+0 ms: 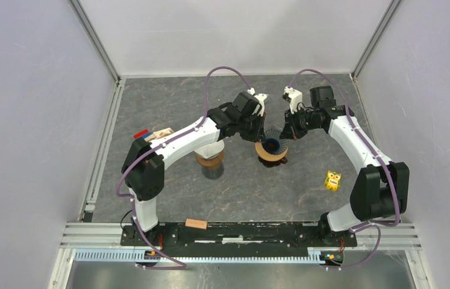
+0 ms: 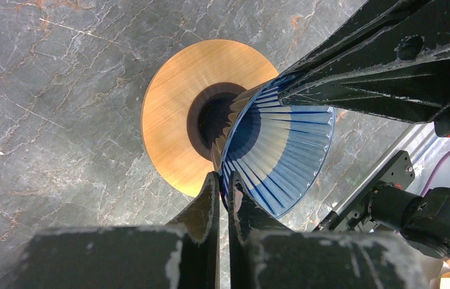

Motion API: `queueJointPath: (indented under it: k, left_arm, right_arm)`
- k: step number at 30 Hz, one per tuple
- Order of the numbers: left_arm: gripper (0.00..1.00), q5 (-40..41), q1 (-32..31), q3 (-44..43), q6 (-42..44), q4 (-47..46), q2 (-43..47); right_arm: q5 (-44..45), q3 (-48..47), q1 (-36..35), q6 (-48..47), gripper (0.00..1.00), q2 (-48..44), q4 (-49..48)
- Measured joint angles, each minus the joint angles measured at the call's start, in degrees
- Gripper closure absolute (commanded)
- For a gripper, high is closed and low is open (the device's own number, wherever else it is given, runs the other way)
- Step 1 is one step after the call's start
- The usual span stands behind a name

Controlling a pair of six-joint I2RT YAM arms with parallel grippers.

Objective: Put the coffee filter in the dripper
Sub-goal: Place the coffee dripper in the dripper holder.

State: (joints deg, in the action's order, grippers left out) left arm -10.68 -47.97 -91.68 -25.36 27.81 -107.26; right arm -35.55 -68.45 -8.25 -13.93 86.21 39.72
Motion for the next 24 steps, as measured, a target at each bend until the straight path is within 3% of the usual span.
queueJointPath:
  k: [17, 24]
  left_arm:
    - [0.98, -4.7, 1.7, 0.1, -5.7, -0.1, -0.9]
    - [0.98, -6.2, 2.4, 0.1, -7.2, -0.5, -1.6]
  right_arm:
    - [1.1, -1.3, -0.1, -0.5, 0.93, 0.3, 2.0]
    - [1.2, -2.2, -0.3, -0.5, 0.96, 1.1, 2.1]
